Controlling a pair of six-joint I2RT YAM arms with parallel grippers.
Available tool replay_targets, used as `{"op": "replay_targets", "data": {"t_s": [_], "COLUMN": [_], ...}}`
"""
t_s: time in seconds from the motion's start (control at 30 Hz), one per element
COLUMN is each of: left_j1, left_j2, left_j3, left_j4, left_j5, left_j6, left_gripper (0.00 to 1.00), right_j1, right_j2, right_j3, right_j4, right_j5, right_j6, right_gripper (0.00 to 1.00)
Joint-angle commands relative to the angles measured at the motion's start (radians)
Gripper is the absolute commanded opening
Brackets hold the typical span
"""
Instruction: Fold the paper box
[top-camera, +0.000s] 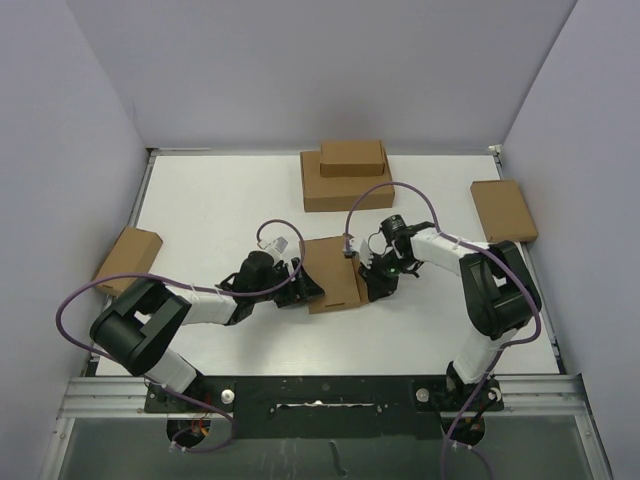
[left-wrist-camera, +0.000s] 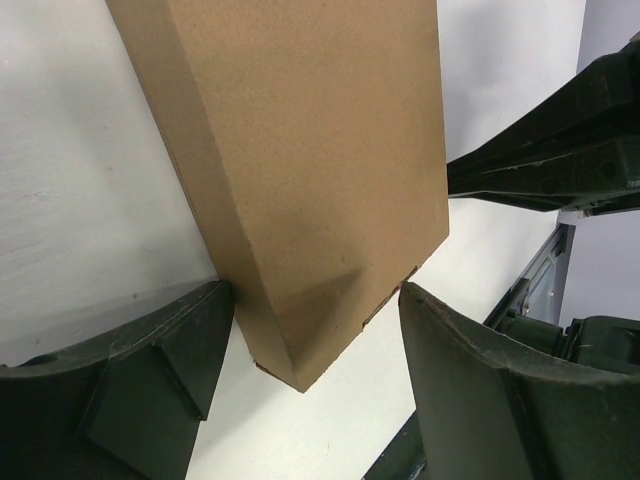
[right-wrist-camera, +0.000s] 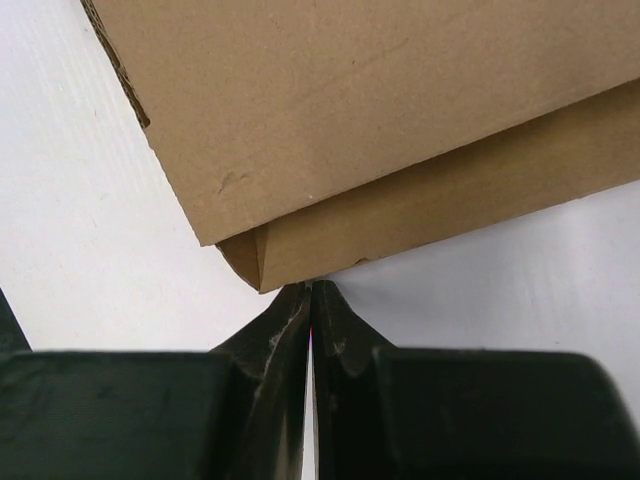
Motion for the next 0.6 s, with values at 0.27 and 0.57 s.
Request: {"op": "replay_targets", "data": {"t_s": [0.27, 0.57], "left_j1": [-0.020, -0.029], "left_j2": [0.059, 0.062], "left_j3": [-0.011, -0.001], "left_j4": [-0.103, -0.103], "left_j5": [-0.015, -0.014], "left_j6": [0.015, 0.014], "left_gripper": [0.68, 0.68], "right_j1": [0.064, 0.116], "right_j2": [-0.055, -0.067], "right_j3": [0.027, 0.021], "right_j4": [0.020, 0.053], "right_j5": [-0.091, -0.088], "right_j6": [0.029, 0.049], "right_gripper": [0.04, 0.04]}}
